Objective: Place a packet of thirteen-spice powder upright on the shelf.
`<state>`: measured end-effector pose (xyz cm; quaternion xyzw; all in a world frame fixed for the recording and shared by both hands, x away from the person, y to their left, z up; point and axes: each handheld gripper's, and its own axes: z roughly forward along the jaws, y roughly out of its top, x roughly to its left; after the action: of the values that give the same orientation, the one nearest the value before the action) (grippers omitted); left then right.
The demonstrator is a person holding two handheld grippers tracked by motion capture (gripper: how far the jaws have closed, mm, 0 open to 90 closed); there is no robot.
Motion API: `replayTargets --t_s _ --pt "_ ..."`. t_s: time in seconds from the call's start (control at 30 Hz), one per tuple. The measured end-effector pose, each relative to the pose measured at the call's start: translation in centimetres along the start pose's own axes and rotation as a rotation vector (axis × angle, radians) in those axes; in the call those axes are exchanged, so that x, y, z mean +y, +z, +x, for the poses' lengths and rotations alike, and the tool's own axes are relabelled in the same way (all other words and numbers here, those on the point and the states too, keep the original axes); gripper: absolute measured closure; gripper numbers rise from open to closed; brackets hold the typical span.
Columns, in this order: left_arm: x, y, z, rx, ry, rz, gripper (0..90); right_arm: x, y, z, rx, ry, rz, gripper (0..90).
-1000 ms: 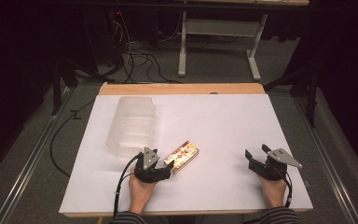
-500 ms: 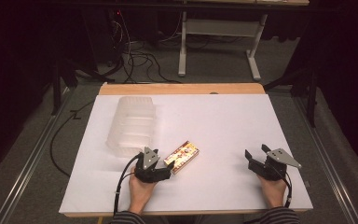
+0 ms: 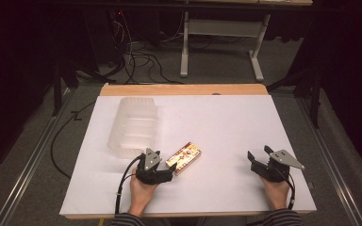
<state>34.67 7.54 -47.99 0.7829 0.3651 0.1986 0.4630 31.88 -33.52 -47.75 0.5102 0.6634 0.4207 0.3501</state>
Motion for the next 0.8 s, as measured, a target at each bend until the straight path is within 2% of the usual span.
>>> replayTargets --t_s 0.1,0.23,0.43,0.57,0.8 --pt "0.2 -0.2 -0.2 -0.017 -0.008 -0.017 21.3 0.0 0.0 0.0 0.0 -0.007 0.003 28.3" --pt "0.7 -0.2 -0.5 -0.026 0.008 -0.01 20.8 0.0 0.0 0.1 -0.002 -0.01 0.002 28.3" --pt "2.0 -0.2 -1.3 -0.054 0.02 -0.025 20.9 0.0 0.0 0.1 -0.004 -0.008 0.002 28.3" --pt "2.8 0.0 -1.8 -0.066 0.039 -0.015 21.1 0.0 0.0 0.1 -0.004 -0.012 0.0 28.3" --pt "3.7 0.5 -2.2 -0.079 0.041 0.003 21.3 0.0 0.0 0.1 -0.003 -0.01 -0.001 28.3"
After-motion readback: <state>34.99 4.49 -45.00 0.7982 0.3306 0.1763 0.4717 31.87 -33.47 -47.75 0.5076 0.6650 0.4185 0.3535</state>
